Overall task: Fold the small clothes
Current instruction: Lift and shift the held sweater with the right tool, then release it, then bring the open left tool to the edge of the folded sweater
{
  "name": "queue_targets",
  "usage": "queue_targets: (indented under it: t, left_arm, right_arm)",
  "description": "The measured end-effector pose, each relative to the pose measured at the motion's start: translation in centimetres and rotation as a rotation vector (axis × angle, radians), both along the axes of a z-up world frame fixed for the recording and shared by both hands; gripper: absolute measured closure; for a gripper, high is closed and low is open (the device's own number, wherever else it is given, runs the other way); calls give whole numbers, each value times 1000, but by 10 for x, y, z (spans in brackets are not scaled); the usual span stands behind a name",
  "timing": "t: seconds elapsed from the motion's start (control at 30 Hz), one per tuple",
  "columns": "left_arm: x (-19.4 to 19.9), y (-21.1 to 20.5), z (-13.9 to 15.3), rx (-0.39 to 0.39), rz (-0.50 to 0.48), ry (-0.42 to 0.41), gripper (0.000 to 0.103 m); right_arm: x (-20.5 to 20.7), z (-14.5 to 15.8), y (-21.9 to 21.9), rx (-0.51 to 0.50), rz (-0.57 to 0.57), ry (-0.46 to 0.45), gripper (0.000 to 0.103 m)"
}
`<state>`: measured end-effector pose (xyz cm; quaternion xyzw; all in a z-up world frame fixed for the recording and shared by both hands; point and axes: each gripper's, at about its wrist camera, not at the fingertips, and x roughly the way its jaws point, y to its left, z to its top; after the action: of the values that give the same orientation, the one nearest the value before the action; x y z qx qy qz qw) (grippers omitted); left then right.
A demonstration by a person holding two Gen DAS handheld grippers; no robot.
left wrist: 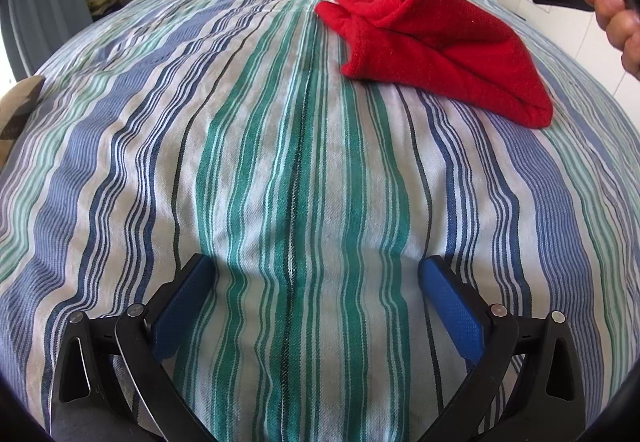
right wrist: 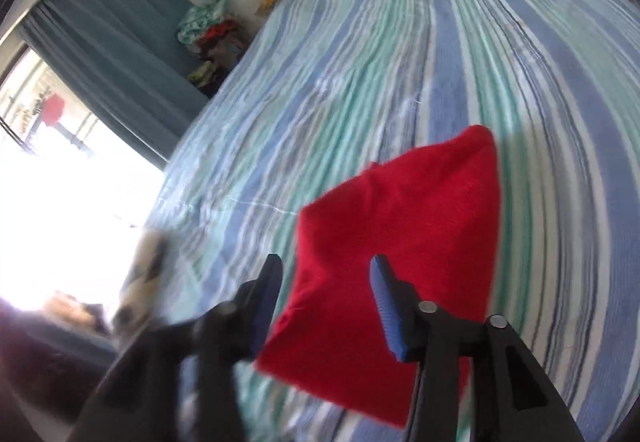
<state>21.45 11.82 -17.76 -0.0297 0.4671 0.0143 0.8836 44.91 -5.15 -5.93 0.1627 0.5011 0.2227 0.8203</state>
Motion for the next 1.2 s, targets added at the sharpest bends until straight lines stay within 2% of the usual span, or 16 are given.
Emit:
queue_targets:
  t: [0.03, 0.2, 0.23, 0.3, 0.37, 0.47, 0.57, 0.67, 0.8, 0.87, 0.97, 1.0, 1.03, 1.07, 1.13, 1.2]
  left_arm:
    - [0, 0, 0, -1, 0, -3, 0]
    - [-3, -1, 0, -3, 2, -17, 0]
    - [-4, -1, 0, -5, 1, -19, 0]
    - [-5, 0, 1, -8, 2, -21, 0]
    - [-5, -1, 1, -6, 2, -19, 0]
    - [-4, -2, 1, -1, 2, -17, 0]
    - [-3, -2, 1, 3, 3, -16, 0]
    - [-3, -2, 1, 4, 3, -18, 0]
    - [-5, -2, 1, -1, 3, -25, 0]
    - [-6, -2, 1, -4, 4, -29, 0]
    - [-7, -1, 1, -1, 2, -27, 0]
    - [-7, -1, 1, -1, 2, -27, 0]
    - [-7, -2, 2, -1, 3, -27, 0]
    - [-7, -2, 1, -1, 3, -27, 0]
    - [-6, -2, 1, 0, 3, -27, 0]
    - [-7, -2, 1, -1, 3, -27, 0]
  right_arm:
    - [-1, -11, 4, -31, 15, 22, 84]
    - [-26, -93, 82, -185, 199, 108, 85]
    - [-34, -103, 96, -229, 226, 85, 85]
    - [-46, -95, 108, -280, 214, -17, 86]
    - [-50, -78, 101, -267, 218, -56, 86]
    - [-67, -36, 68, -227, 212, -167, 81]
    - [-84, -13, 23, -243, 129, -230, 81]
    - [-87, -24, 0, -240, 71, -178, 81]
    - [-78, -90, 11, -241, 105, 47, 80]
    - [-84, -98, 21, -283, 81, -11, 80]
    - [-97, -81, 27, -306, 66, -65, 80]
    - [-106, -73, 28, -306, 78, -87, 79]
    - [-117, -65, 29, -315, 87, -118, 71]
    - [-131, -59, 28, -326, 94, -146, 58]
    - [-164, -53, 26, -337, 109, -183, 43]
    - [-200, -58, 21, -356, 120, -196, 42]
